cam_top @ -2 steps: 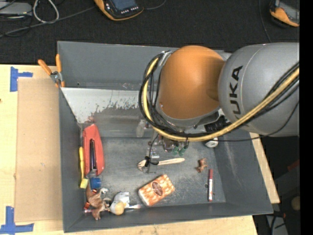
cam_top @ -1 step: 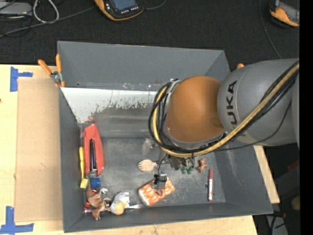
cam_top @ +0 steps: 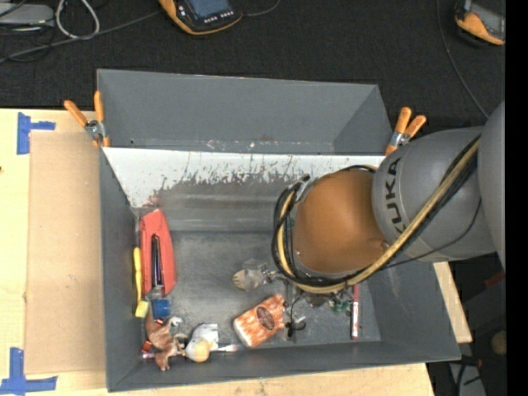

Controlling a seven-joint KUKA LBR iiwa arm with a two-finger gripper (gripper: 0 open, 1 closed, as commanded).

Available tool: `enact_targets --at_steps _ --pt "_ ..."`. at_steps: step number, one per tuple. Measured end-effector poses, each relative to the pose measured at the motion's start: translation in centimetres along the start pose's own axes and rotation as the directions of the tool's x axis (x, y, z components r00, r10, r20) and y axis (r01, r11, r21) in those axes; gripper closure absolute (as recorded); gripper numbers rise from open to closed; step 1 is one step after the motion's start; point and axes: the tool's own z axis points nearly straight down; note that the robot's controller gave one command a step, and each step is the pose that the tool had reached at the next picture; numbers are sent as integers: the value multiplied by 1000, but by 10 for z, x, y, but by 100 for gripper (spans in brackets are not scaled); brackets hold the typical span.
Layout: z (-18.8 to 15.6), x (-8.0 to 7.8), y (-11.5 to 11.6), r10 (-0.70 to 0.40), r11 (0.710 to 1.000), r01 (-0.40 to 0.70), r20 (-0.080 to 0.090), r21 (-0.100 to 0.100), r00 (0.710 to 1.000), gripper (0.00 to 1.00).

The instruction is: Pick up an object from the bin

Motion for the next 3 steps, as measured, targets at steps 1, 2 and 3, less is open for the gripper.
enact_targets --at_steps 1,2,3 --pt "18 20 6 104 995 -104 11 5 995 0" --pt "19 13 -1 -13 1000 13 -4 -1 1000 0" --pt "19 19 6 75 997 -75 7 1 997 100"
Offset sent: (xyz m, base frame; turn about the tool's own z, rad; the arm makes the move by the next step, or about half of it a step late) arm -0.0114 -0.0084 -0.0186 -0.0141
